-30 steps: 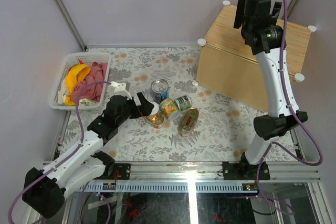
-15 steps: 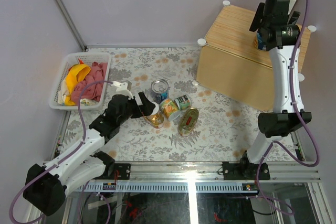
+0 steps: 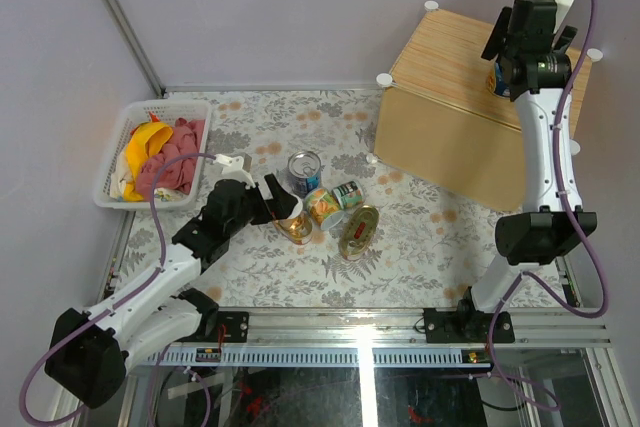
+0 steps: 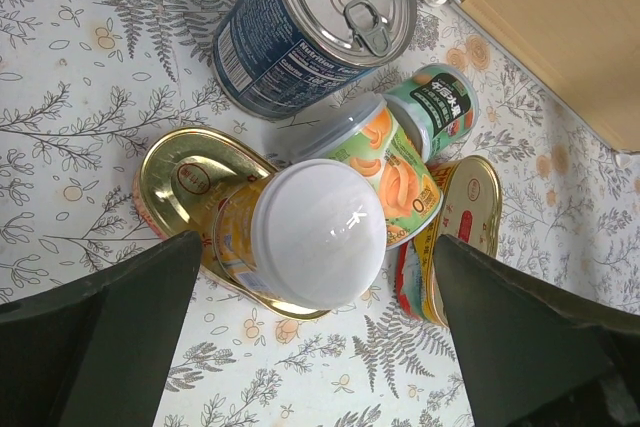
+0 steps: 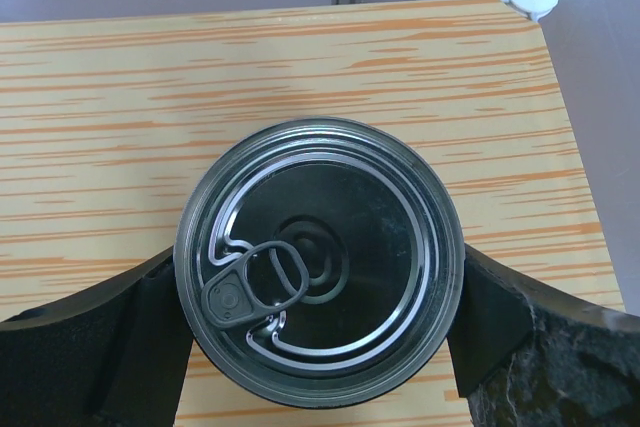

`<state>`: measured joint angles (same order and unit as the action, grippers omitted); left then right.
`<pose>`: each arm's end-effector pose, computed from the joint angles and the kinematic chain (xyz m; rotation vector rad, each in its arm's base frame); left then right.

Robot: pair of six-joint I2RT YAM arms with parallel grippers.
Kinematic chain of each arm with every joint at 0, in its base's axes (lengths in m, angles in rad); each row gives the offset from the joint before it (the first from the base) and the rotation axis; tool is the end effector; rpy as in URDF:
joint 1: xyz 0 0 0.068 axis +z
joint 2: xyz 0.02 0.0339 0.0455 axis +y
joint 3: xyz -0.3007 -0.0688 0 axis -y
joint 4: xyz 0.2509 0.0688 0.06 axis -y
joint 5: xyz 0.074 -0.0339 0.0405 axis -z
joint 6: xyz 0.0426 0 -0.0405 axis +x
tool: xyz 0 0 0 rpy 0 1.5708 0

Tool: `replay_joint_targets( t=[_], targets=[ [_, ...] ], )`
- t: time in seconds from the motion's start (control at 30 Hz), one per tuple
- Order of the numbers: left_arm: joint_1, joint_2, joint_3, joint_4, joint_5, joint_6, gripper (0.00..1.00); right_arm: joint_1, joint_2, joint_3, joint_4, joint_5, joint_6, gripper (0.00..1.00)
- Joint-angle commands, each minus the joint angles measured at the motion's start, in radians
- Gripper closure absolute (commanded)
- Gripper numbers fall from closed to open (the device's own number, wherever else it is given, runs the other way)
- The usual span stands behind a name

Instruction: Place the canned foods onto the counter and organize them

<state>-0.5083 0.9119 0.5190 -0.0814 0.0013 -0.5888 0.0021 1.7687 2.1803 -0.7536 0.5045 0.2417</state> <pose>0.1698 -0.0947 0.2574 -0.0843 2.1138 -0.6748 0.3900 -0.0198 0.5264 0.5552 1.7969 -0.3146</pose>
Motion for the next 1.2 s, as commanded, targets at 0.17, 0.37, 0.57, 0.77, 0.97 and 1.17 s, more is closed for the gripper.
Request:
replay_joint_targets(
  t=[0.17, 0.37, 0.57, 0.77, 0.97, 1.17],
  targets=[
    [0.007, 0.009, -0.005, 0.074, 0.015, -0.013, 0.0, -0.019, -0.1, -0.136, 0.266, 0.07, -0.064, 0.87],
    [0.008, 0.029, 0.008, 0.071, 0.014, -0.003, 0.0, -0.029, -0.1, -0.197, 0.381, 0.112, -0.096, 0.87],
    [0.008, 0.055, 0.029, 0.061, 0.012, 0.018, 0.0, -0.078, -0.07, -0.159, 0.417, 0.113, -0.11, 0.88],
    [0.02, 0.074, 0.055, 0.044, 0.016, 0.041, 0.0, -0.133, -0.023, -0.133, 0.433, 0.092, -0.109, 0.89],
    [0.035, 0.103, 0.084, 0.043, 0.024, 0.056, 0.0, -0.174, 0.021, -0.105, 0.461, 0.083, -0.108, 0.89],
    [0.042, 0.144, 0.115, 0.054, 0.031, 0.06, 0.0, -0.199, 0.08, -0.032, 0.457, 0.105, -0.13, 0.89]
  ],
)
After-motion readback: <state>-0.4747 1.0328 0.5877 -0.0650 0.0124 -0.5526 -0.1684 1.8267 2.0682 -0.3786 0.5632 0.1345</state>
